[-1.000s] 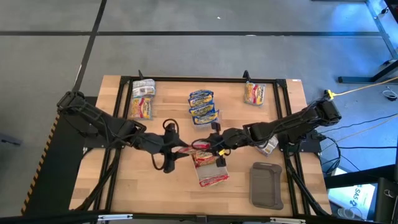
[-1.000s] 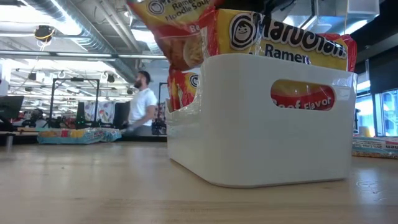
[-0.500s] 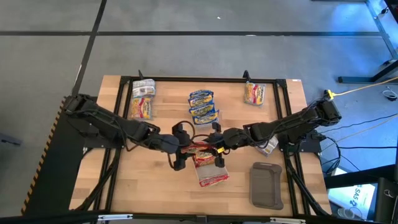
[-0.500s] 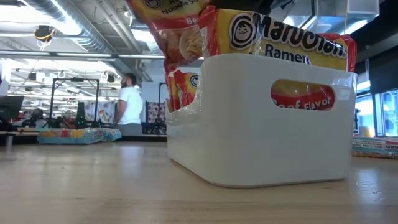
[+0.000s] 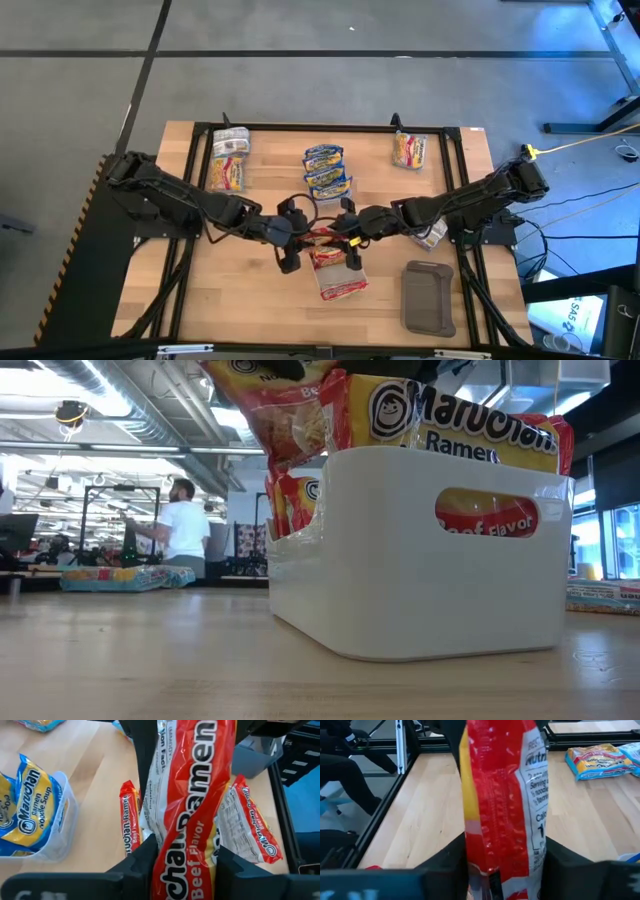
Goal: Sort Maruchan noodles
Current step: Put the red noodle pack into the white bin, then adjust the white bin
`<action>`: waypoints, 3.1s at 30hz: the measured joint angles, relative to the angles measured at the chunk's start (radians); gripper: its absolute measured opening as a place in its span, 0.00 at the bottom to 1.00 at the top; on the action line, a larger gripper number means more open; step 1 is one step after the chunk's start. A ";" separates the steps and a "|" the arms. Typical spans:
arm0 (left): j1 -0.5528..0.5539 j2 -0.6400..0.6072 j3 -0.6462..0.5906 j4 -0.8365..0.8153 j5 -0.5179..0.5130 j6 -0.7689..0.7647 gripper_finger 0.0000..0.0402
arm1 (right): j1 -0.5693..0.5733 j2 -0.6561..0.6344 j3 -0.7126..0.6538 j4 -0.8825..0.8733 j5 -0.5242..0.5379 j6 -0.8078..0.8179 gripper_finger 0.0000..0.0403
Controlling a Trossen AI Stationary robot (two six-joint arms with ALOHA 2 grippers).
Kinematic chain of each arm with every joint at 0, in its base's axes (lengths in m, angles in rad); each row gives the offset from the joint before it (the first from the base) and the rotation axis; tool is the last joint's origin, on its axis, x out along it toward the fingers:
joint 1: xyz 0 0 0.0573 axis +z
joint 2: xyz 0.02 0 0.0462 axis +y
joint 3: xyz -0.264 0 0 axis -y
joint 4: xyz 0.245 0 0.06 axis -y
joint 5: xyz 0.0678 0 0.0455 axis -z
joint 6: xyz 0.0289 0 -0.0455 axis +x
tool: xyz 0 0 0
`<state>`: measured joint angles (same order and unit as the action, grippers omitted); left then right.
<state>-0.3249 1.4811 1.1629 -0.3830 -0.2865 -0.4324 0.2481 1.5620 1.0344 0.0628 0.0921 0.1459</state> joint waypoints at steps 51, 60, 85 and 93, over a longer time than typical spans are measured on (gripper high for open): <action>0.009 0.611 0.625 -0.510 0.174 -0.007 0.32 | 0.472 -0.234 -0.277 -0.385 0.522 0.553 0.69; 0.010 0.601 0.624 -0.486 0.143 0.042 0.47 | 0.471 -0.174 -0.277 -0.348 0.536 0.535 0.69; -0.286 0.475 0.175 -0.290 -0.081 -0.526 0.47 | 0.300 0.026 -0.276 -0.163 0.270 0.319 0.45; -0.236 0.475 0.096 -0.189 -0.292 -0.580 0.47 | 0.301 0.040 -0.277 -0.091 0.272 0.319 0.31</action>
<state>-0.5610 1.9564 1.2591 -0.5717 -0.5782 -1.0121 0.5491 1.6016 0.7579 -0.0280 0.3643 0.4653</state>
